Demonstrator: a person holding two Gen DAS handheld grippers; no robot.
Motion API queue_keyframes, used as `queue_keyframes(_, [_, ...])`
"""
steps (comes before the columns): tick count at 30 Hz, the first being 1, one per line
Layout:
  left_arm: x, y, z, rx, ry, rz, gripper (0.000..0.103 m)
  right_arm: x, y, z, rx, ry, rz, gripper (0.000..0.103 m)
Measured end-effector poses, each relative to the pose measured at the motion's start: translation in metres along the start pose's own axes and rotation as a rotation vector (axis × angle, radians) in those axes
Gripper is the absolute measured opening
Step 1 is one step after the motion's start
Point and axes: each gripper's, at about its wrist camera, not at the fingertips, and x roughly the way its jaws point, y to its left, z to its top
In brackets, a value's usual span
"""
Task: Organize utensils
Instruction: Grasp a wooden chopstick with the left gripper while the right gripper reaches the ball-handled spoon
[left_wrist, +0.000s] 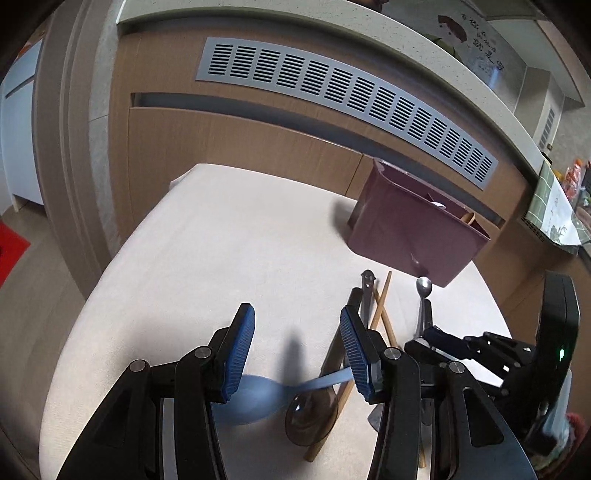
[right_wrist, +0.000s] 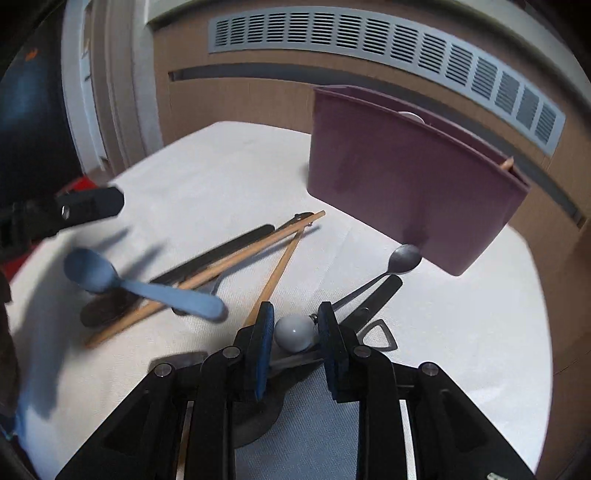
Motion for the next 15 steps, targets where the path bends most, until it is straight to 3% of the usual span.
queue_keyframes(5, [0.002, 0.0, -0.001, 0.002, 0.018, -0.019, 0.049, -0.013, -0.013, -0.003, 0.019, -0.037, 0.017, 0.018])
queue_keyframes(13, [0.02, -0.012, 0.002, 0.024, 0.11, -0.092, 0.049, -0.091, -0.067, 0.008, 0.135, -0.252, -0.019, 0.015])
queue_keyframes(15, [0.028, -0.024, 0.004, 0.071, 0.13, -0.118, 0.049, -0.112, -0.084, 0.013, 0.175, -0.304, -0.025, 0.0])
